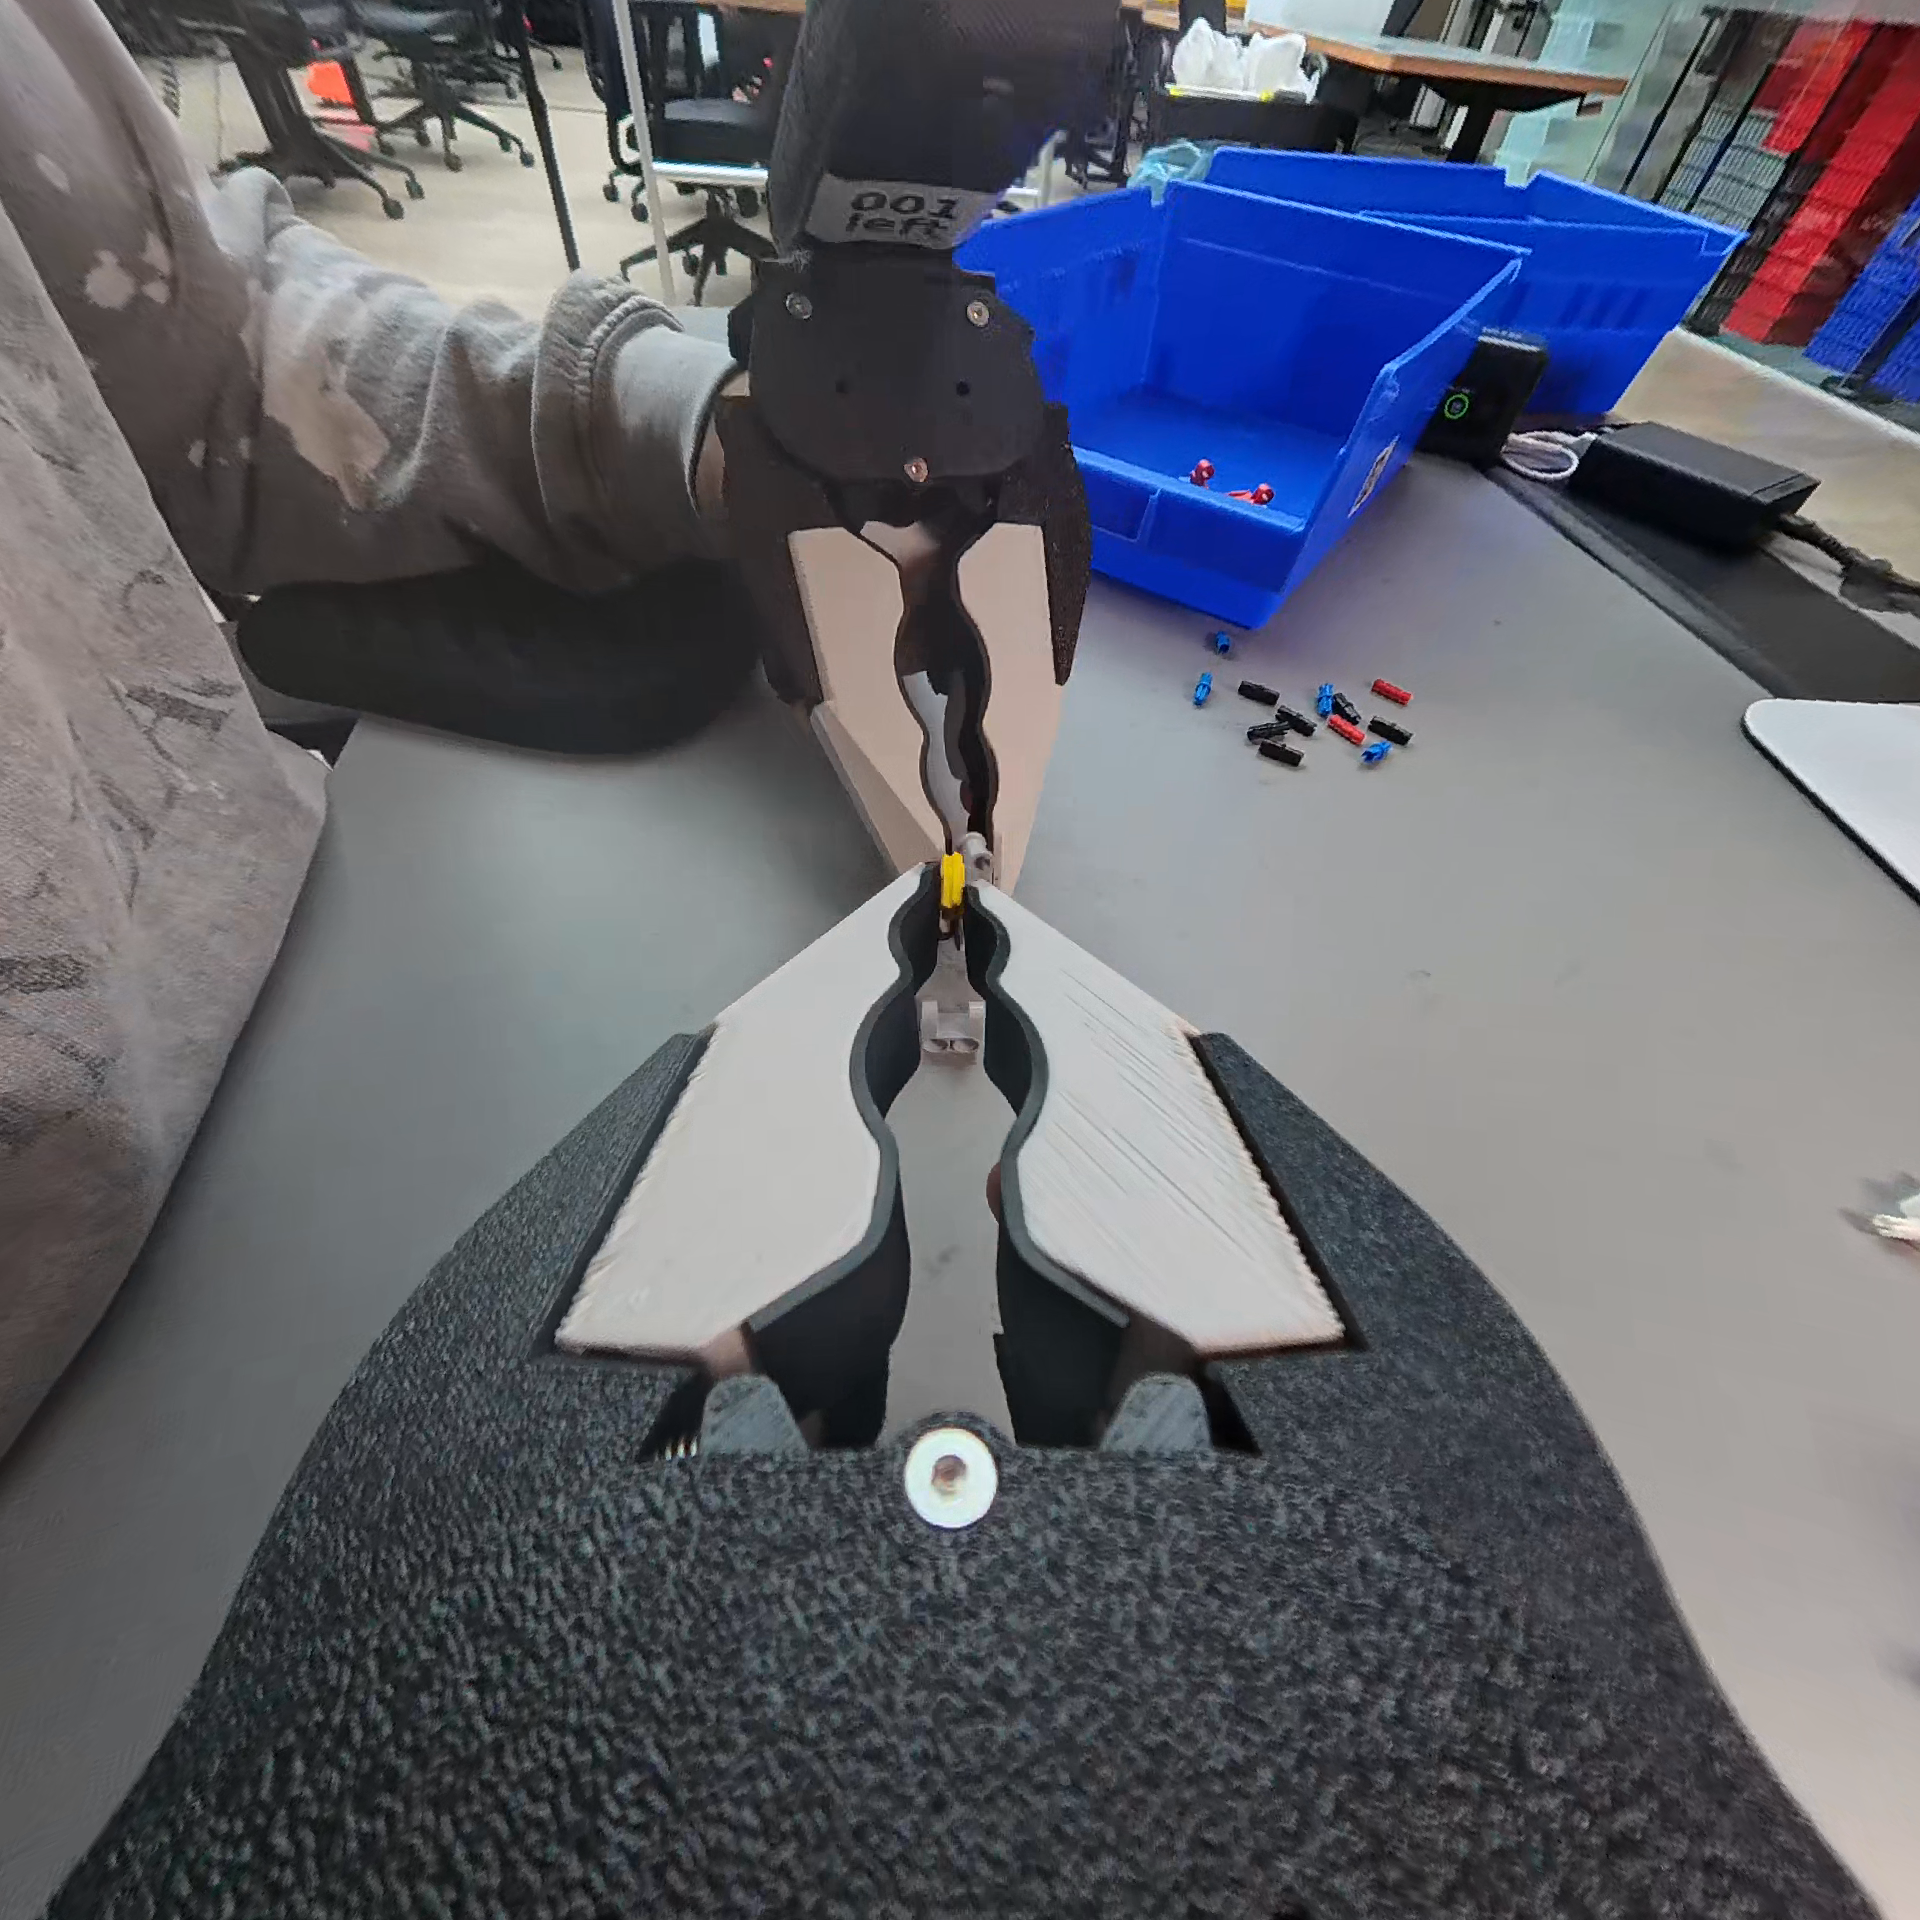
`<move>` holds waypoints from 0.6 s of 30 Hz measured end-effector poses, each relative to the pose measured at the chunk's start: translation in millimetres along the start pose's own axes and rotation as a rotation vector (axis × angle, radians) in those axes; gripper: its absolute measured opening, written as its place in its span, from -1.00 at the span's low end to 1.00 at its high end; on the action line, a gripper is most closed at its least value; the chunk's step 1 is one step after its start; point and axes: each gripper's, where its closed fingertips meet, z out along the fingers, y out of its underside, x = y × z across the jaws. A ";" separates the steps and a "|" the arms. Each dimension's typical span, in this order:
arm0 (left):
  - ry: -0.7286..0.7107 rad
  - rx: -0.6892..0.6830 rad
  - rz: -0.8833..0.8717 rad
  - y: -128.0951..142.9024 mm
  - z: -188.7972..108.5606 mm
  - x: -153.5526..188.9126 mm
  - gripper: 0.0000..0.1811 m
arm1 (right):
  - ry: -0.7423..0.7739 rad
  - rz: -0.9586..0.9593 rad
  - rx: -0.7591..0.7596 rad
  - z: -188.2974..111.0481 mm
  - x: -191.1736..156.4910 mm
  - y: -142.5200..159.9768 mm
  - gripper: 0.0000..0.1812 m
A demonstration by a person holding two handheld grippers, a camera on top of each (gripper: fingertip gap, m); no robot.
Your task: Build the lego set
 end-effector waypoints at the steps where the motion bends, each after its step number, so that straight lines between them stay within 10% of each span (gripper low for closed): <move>1: 0.026 0.072 0.000 -13.0 -4.3 5.2 -0.94 | -0.007 0.008 0.017 -1.0 -0.9 -3.3 -1.00; 6: 0.154 0.351 0.028 -54.9 -28.6 28.7 -0.94 | -0.046 0.011 0.078 -7.2 -7.9 -18.6 -1.00; 18: 0.188 0.322 0.041 -50.3 -23.3 36.8 -0.94 | -0.104 0.004 0.087 -7.3 -19.3 -20.6 -0.99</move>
